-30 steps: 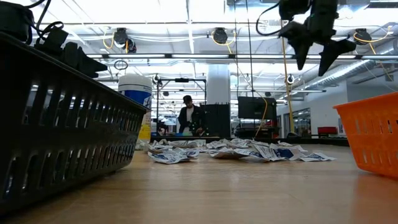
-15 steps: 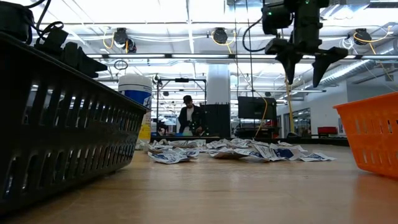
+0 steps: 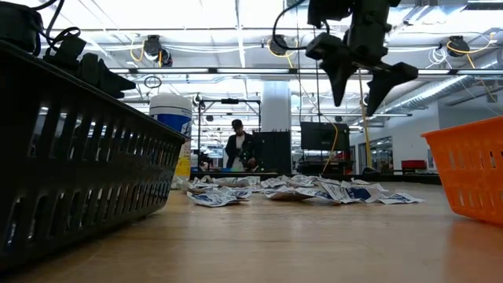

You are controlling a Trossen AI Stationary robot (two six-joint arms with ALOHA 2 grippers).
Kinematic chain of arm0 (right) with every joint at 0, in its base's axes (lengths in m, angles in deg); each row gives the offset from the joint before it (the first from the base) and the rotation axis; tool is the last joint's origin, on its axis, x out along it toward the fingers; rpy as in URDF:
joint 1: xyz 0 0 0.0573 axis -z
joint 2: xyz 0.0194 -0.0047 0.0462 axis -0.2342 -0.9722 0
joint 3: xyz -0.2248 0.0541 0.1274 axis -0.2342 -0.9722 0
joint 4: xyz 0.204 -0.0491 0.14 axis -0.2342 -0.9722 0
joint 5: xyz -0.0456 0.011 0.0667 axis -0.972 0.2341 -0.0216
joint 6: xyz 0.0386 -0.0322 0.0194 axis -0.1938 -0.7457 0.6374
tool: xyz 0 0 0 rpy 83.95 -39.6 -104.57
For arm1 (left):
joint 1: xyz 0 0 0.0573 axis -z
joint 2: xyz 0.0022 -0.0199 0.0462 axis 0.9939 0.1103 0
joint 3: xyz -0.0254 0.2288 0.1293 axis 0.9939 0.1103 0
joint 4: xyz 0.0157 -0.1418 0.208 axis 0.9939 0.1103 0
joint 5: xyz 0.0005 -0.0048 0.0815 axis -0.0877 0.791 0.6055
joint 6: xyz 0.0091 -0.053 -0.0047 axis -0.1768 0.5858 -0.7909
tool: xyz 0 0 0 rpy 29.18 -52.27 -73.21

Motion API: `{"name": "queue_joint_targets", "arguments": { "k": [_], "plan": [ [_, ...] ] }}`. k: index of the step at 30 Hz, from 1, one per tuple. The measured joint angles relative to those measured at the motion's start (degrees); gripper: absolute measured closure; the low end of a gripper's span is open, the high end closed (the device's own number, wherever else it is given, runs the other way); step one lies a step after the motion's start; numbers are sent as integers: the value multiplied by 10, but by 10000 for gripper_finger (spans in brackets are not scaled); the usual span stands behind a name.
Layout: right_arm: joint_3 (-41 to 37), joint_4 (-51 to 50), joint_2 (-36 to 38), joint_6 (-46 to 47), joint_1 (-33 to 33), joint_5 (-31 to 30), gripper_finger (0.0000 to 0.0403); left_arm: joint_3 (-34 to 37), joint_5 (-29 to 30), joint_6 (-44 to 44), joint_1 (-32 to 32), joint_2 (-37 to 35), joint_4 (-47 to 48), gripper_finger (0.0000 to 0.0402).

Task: Pick & Place First Aid Supplies
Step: Put the alcohol pad into the blue bin

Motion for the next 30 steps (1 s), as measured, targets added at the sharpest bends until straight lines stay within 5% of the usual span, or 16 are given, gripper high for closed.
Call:
{"name": "queue_joint_targets", "arguments": {
  "k": [18, 30],
  "plan": [
    [0, 36, -6, 80, -123, -47, 124, 0, 0, 0, 0, 0, 0, 5],
    [-2, 51, -94, 91, -184, -76, 124, 0, 0, 0, 0, 0, 0, 5]
  ]
}}
